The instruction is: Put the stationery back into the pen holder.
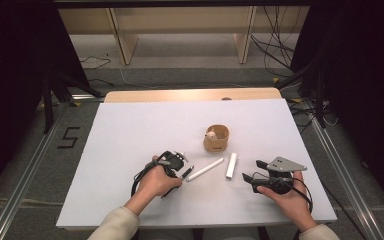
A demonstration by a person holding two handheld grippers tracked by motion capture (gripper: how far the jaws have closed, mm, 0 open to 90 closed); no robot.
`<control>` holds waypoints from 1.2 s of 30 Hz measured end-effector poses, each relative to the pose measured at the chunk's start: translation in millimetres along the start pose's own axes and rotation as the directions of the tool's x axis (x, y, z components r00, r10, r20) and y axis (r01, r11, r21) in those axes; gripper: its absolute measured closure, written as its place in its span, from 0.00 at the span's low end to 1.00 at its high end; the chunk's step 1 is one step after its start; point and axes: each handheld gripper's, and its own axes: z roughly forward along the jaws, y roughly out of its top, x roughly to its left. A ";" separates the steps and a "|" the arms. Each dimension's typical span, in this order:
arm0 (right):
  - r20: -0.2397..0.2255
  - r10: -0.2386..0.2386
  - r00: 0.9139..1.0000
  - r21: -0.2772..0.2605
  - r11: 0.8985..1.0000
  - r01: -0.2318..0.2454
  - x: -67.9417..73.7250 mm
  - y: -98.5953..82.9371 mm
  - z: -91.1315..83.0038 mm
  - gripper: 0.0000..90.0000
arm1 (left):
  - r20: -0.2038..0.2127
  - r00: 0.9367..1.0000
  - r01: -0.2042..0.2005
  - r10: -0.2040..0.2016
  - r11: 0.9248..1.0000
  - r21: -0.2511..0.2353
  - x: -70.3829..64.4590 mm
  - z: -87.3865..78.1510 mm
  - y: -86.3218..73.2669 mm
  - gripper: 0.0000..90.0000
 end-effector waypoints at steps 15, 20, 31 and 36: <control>0.000 -0.001 1.000 -0.001 1.000 0.001 0.2 -0.1 -0.4 0.31 | -0.016 1.000 0.025 -0.025 1.000 0.001 -2.3 -0.2 -0.6 0.87; 0.000 -0.001 1.000 -0.001 1.000 0.001 0.2 -0.1 -0.4 0.31 | -0.021 0.999 0.029 -0.029 1.000 0.000 -2.9 -0.4 -1.2 0.88; -0.001 -0.004 1.000 0.000 1.000 0.004 0.1 -0.3 -0.6 0.31 | -0.010 0.999 0.042 -0.042 0.999 -0.027 -1.2 -1.1 -4.9 0.88; 0.000 -0.001 1.000 0.000 1.000 0.001 0.1 -0.4 -0.9 0.31 | 0.021 0.997 0.072 -0.070 0.996 -0.059 3.3 -2.3 -10.5 0.89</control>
